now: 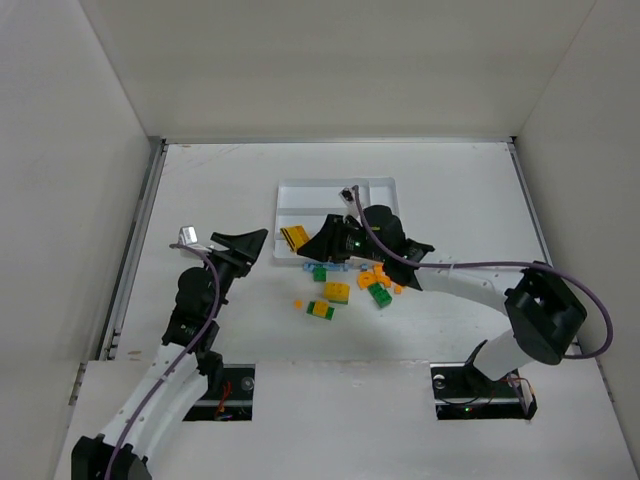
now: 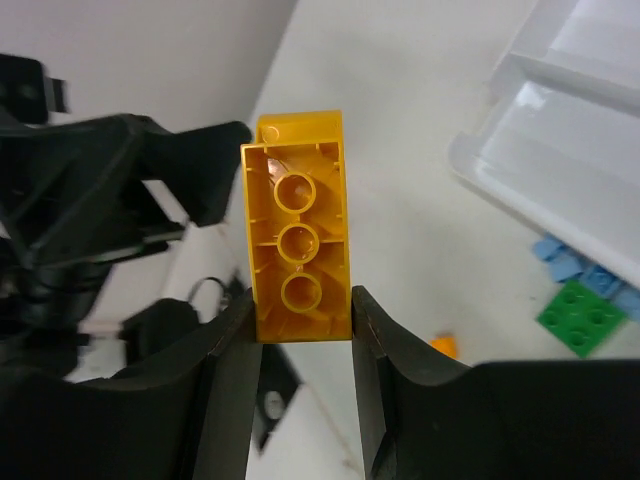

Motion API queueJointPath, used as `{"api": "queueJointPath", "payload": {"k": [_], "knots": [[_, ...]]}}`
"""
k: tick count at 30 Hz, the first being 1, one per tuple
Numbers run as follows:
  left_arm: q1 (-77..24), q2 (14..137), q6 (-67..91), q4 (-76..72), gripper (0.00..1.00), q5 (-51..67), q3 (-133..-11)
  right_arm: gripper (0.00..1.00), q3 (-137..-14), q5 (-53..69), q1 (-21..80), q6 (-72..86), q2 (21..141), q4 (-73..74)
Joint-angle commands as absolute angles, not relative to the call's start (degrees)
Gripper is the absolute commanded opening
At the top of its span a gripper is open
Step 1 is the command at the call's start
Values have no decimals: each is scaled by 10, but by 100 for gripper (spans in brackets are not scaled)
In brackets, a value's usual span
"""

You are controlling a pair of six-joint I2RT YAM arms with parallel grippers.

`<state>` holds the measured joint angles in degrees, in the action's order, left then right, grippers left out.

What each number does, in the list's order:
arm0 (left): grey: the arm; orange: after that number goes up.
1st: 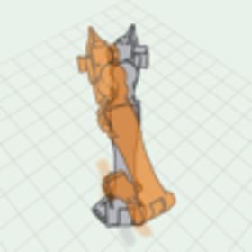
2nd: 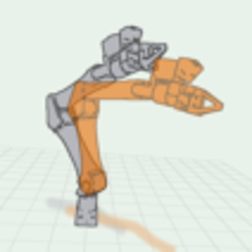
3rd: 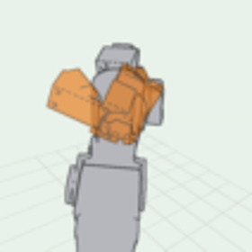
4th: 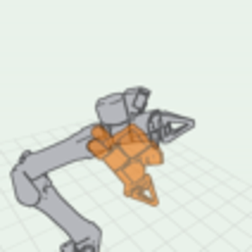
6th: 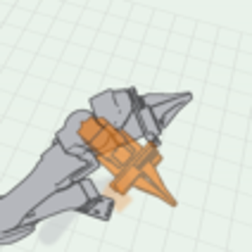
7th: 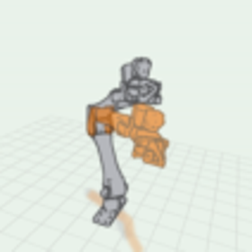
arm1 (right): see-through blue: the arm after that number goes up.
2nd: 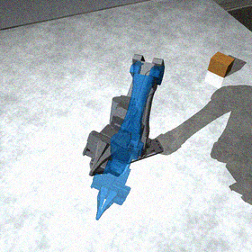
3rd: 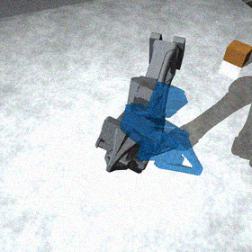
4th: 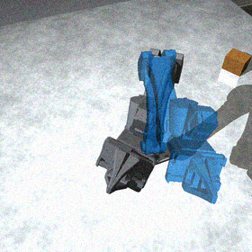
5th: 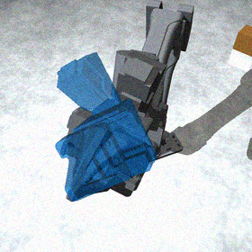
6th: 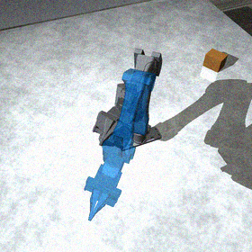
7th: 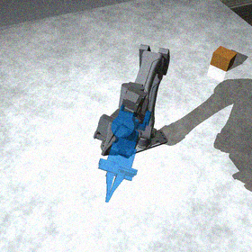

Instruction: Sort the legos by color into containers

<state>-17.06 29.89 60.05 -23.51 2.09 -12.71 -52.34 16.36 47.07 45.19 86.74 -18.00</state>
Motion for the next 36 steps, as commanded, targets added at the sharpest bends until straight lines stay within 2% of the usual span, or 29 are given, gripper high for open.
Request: {"api": "queueJointPath", "payload": {"k": [1, 6, 17, 23, 32, 36], "knots": [[-186, 322, 628, -381, 63, 14, -104, 23, -505, 217, 468, 641, 869, -359], [-207, 344, 646, -447, 64, -5, -91, 23, -492, 239, 471, 759, 903, -477], [-239, 358, 656, -488, 61, -29, -86, 23, -488, 226, 498, 805, 940, -529], [-253, 359, 654, -486, 50, -40, -97, 23, -474, 220, 498, 825, 944, -557], [-255, 350, 651, -465, 46, -53, -96, 23, -454, 198, 498, 821, 941, -562], [-253, 359, 643, -463, 35, -47, -106, 23, -451, 196, 496, 826, 944, -573]]}}
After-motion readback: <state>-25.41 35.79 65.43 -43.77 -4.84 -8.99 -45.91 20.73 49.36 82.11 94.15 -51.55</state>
